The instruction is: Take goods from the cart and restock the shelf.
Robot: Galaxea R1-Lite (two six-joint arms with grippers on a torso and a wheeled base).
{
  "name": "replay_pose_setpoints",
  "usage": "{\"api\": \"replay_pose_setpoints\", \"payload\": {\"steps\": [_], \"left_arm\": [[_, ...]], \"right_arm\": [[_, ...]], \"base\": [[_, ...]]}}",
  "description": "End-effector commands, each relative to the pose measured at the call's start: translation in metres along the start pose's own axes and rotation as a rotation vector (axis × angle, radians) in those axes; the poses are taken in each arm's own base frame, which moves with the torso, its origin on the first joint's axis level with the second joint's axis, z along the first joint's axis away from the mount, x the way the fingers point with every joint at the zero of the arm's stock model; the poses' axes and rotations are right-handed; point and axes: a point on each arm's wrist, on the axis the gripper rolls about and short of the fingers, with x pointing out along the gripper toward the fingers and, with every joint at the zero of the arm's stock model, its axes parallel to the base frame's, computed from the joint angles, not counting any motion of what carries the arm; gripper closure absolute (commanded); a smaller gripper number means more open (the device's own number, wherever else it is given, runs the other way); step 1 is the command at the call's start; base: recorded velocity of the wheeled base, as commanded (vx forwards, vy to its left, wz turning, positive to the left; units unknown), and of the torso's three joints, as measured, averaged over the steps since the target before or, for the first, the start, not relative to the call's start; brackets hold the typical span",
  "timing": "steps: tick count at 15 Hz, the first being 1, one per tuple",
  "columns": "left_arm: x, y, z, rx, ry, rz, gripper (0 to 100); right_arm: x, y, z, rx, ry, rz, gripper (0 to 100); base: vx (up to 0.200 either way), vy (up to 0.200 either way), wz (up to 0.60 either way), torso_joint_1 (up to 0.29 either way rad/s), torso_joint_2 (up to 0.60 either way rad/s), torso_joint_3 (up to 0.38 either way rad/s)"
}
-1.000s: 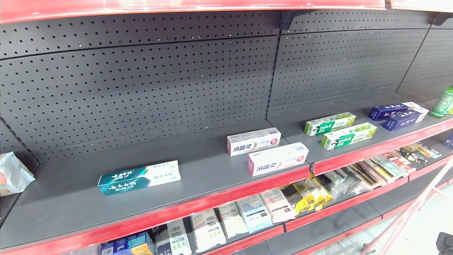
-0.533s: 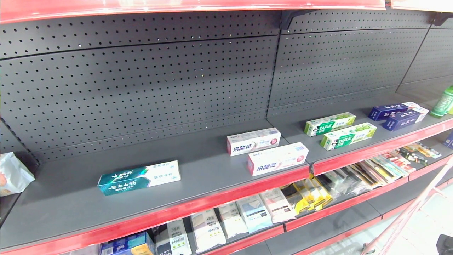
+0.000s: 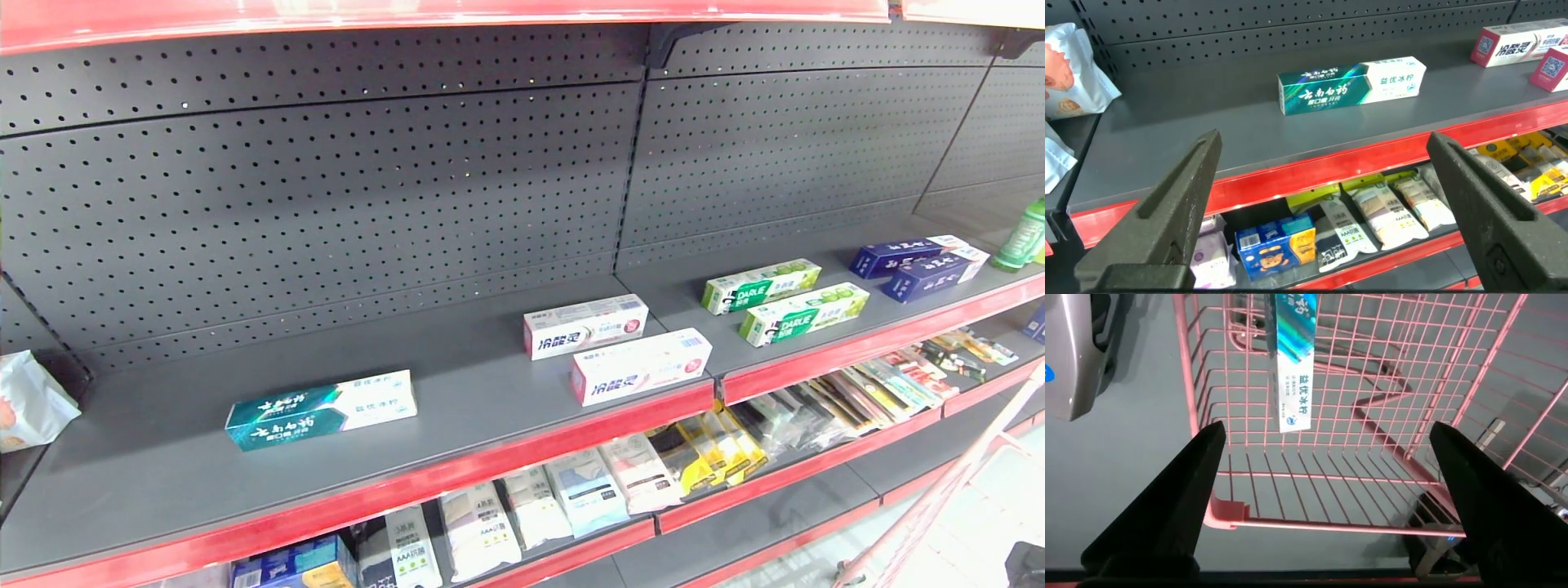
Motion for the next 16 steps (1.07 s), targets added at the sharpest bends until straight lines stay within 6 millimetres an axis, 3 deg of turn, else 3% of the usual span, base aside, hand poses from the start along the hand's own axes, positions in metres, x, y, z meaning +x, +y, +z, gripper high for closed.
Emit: {"api": "replay_pose_setpoints", "payload": {"steps": [1, 16], "left_arm": [[0.0001, 0.0000, 0.0000, 0.000, 0.001, 0.000, 0], [0.0001, 0.0000, 0.0000, 0.000, 0.001, 0.000, 0]], "right_arm": [[0.0000, 0.0019, 0.0000, 0.004, -0.001, 0.004, 0], [0.0001, 0.0019, 0.0000, -0.008, -0.001, 0.001, 0]], "base": [[0.000, 0.000, 0.00, 0.000, 0.00, 0.000], [0.000, 0.000, 0.00, -0.021, 0.04, 0.023]]}}
